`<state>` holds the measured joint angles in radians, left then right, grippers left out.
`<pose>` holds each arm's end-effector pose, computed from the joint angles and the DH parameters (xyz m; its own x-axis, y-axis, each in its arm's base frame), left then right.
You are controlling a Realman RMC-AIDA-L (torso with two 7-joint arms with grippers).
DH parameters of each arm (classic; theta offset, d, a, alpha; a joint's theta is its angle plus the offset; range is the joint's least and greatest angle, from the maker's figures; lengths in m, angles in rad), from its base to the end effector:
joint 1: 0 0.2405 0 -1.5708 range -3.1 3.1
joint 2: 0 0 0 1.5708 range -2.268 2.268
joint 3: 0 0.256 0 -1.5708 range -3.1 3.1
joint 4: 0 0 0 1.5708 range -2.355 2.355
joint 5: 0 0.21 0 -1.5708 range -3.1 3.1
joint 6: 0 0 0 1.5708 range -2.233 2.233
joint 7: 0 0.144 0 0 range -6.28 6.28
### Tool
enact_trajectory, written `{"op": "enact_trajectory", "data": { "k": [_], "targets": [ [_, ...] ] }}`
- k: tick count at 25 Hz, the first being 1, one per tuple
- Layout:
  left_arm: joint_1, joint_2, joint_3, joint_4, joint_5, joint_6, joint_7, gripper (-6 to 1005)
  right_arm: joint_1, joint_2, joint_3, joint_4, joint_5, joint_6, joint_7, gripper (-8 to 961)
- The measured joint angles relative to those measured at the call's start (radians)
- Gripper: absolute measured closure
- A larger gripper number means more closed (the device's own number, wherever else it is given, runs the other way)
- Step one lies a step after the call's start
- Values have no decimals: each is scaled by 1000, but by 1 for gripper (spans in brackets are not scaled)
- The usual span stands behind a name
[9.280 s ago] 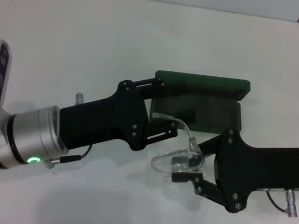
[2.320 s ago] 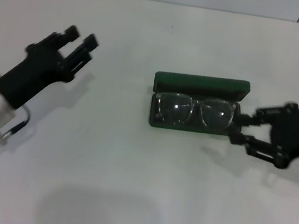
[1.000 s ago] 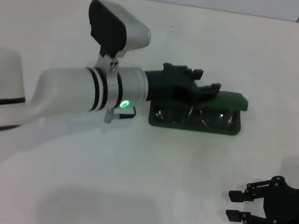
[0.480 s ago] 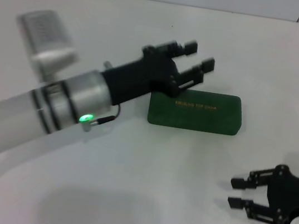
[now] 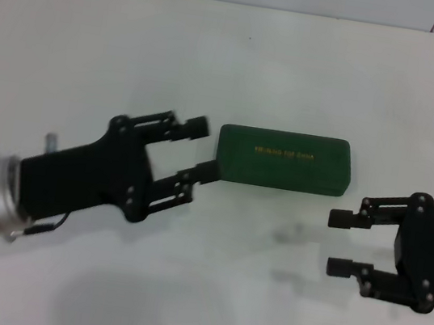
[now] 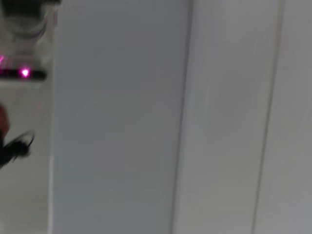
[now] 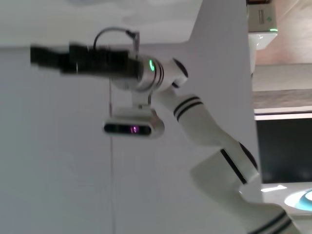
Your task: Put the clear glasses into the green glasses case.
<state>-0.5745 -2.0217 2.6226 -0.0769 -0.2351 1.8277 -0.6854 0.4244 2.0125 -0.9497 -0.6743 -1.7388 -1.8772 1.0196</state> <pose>-0.2510 0.2680 -0.0316 0.5846 0.0453 0.8100 0.2719 -0.9516 -0.1430 0.2453 0.2741 0.0151 0.7990 0.0438 -0.5997 0.0053 -0.9978 -0.0658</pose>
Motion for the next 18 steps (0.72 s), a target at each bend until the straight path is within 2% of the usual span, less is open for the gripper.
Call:
{"op": "enact_trajectory", "data": {
  "k": [4, 10, 14, 18],
  "targets": [
    [76, -20, 5, -40, 9, 1, 62, 442, 2, 10, -7, 48, 38, -1, -80, 474],
    [99, -19, 28, -41, 15, 4, 73, 439, 20, 6, -4, 117, 91, 30, -145, 355],
    [102, -32, 36, -45, 15, -4, 77, 437, 45, 9, -7, 155, 88, 45, -166, 275],
    [102, -41, 37, -48, 17, -4, 90, 436, 55, 8, -7, 183, 91, 45, -196, 109]
  ]
}}
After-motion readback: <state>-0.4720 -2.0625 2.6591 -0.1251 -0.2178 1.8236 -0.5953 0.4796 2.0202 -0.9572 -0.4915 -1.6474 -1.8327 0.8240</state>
